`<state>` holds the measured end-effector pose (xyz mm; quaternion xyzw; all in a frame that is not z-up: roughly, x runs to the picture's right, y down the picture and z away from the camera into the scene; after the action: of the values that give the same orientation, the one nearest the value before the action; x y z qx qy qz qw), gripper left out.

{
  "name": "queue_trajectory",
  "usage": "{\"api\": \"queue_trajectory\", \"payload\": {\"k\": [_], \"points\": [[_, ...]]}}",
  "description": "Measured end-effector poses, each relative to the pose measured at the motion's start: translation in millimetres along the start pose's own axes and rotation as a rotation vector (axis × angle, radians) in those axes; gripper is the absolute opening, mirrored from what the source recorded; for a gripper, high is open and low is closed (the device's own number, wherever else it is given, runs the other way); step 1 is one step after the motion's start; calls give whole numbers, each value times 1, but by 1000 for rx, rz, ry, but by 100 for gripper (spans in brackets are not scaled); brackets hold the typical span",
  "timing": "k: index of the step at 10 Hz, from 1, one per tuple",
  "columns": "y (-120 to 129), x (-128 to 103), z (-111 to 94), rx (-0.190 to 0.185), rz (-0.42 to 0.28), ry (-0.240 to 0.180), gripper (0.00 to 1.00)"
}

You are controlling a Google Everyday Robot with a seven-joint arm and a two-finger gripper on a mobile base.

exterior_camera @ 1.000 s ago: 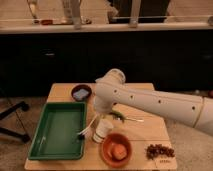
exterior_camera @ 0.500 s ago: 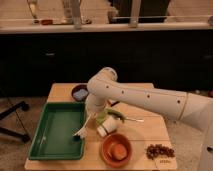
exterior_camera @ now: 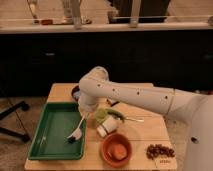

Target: Place brush in tray

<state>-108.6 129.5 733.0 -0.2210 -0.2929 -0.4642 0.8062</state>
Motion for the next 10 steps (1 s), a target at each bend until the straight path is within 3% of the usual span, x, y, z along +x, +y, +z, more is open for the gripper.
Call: {"api": "queue_trajectory", "payload": {"k": [5, 10], "points": [[-17, -8, 13, -5, -60, -42, 3], [-24, -9, 19, 13, -69, -59, 3]]}}
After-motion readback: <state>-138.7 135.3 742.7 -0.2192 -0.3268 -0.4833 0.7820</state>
